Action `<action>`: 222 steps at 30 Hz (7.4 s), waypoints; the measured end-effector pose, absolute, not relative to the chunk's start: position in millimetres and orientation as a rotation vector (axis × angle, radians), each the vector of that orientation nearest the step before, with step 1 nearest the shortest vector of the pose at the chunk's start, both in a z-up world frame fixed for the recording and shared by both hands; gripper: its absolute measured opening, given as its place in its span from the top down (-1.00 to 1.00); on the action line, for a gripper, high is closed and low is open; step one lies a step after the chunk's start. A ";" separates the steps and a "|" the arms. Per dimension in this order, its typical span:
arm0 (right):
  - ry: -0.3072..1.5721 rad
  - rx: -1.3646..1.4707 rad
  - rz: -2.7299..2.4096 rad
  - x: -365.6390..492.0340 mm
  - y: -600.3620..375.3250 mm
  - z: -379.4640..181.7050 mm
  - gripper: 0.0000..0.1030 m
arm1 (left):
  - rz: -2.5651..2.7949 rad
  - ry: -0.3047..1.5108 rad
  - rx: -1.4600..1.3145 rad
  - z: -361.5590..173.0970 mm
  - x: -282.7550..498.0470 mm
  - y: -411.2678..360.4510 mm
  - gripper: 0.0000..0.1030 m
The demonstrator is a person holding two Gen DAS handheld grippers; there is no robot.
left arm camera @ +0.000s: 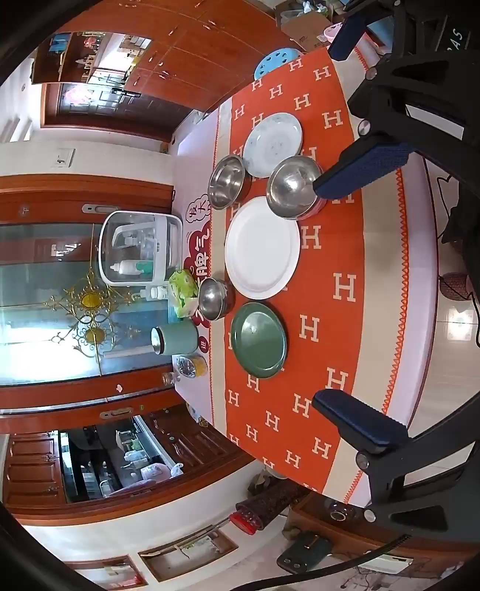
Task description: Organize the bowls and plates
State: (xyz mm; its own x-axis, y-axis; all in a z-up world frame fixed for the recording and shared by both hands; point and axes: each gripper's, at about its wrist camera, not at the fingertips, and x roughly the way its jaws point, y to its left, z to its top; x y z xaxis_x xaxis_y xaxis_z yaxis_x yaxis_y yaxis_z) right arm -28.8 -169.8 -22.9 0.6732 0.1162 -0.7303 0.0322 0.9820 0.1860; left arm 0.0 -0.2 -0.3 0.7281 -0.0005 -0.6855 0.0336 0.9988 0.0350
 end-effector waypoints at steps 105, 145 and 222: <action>0.789 0.208 0.086 106.8 -196.6 -37.3 -0.93 | -0.130 1.078 -0.152 -80.8 168.3 3.1 -0.91; 1.203 0.360 0.232 311.6 -238.3 -204.9 -0.02 | 0.016 1.412 -0.327 -239.1 312.7 10.7 -0.91; 0.929 0.320 0.328 254.0 -211.9 -119.6 0.66 | 0.023 1.031 -0.436 -135.3 248.8 62.1 0.32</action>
State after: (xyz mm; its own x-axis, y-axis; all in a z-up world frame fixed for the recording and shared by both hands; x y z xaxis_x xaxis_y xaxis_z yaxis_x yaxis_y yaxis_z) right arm 254.0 -211.9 -119.6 0.5568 0.4085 -0.7232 -0.1371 0.9040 0.4051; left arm 248.8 62.1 -135.3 0.5213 -0.1835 -0.8334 -0.2208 0.9143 -0.3395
